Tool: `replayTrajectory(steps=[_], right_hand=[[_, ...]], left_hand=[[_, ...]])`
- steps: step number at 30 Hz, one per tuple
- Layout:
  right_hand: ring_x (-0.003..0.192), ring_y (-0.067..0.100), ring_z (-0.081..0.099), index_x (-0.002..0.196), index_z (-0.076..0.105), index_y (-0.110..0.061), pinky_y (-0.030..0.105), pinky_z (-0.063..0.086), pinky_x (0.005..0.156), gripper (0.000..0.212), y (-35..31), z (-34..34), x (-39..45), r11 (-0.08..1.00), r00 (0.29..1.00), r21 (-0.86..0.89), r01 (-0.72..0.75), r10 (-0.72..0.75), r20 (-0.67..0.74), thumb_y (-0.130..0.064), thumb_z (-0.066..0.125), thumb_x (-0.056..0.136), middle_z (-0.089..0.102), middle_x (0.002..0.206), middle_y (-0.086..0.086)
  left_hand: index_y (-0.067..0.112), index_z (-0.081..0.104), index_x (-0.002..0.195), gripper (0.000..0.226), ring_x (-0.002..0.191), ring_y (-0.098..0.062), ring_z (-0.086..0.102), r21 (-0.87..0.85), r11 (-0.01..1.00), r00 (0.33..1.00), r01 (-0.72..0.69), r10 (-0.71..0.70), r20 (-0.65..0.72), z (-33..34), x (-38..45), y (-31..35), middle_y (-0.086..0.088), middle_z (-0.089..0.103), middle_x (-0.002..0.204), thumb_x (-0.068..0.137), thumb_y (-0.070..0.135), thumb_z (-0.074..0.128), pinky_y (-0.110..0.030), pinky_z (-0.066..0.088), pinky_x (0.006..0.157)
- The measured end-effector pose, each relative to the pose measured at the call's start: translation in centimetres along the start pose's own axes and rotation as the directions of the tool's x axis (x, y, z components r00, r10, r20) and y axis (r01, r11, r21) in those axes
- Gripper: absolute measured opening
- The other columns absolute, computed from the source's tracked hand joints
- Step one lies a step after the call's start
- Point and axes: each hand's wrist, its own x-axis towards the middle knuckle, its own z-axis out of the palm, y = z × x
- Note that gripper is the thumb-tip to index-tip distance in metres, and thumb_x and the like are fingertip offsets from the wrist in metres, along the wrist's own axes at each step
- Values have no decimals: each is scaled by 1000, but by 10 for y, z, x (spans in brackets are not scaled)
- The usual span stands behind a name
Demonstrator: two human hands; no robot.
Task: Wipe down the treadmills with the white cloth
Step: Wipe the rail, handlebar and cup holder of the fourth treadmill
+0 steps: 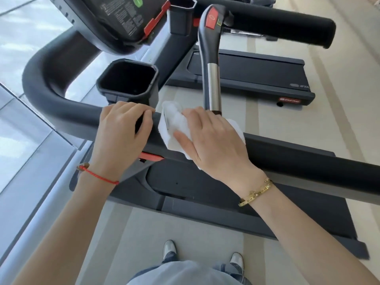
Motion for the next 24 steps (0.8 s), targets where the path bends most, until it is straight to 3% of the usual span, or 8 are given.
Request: replayTrajectory(steps=[4, 9, 14, 20, 24], right_hand=[[84, 24, 55, 120, 54, -10, 36, 45, 75, 51, -17, 4, 10, 999, 999, -1, -50, 50, -13, -50, 25, 103, 59, 100, 4], [84, 25, 54, 121, 56, -13, 34, 40, 77, 51, -2, -2, -21, 985, 981, -16, -174, 171, -96, -53, 32, 101, 61, 100, 2], [82, 25, 54, 115, 57, -13, 33, 35, 74, 59, 21, -10, -41, 954, 948, 5, -300, 298, -110, -57, 23, 98, 62, 98, 1], [81, 28, 54, 112, 58, -8, 37, 40, 74, 59, -17, 9, -5, 976, 971, -33, -215, 210, -114, -52, 19, 102, 61, 96, 7], [78, 26, 53, 117, 59, -9, 38, 43, 73, 52, -30, 16, 8, 988, 979, -27, -152, 146, -144, -51, 31, 103, 59, 92, 5]], left_hand=[[12, 71, 89, 34, 85, -24, 60, -11, 998, 998, -67, 67, 2, -3, 1, -14, 1, 70, 87, 104, 21, 43, -39, 40, 89], [14, 71, 87, 40, 86, -22, 60, 6, 997, 997, -79, 79, -22, -1, 0, -16, 3, 70, 85, 104, 26, 37, -34, 35, 93], [11, 68, 81, 40, 82, -25, 58, 4, 997, 996, -75, 75, -41, 7, 2, -14, -1, 68, 79, 103, 25, 38, -35, 34, 90], [8, 65, 74, 37, 76, -28, 56, 16, 997, 994, -80, 81, -73, 13, 5, -16, -6, 64, 70, 101, 21, 43, -35, 33, 84], [8, 65, 72, 34, 72, -26, 53, 1, 997, 992, -80, 80, -93, 13, 4, -16, -4, 62, 67, 99, 19, 48, -28, 29, 82]])
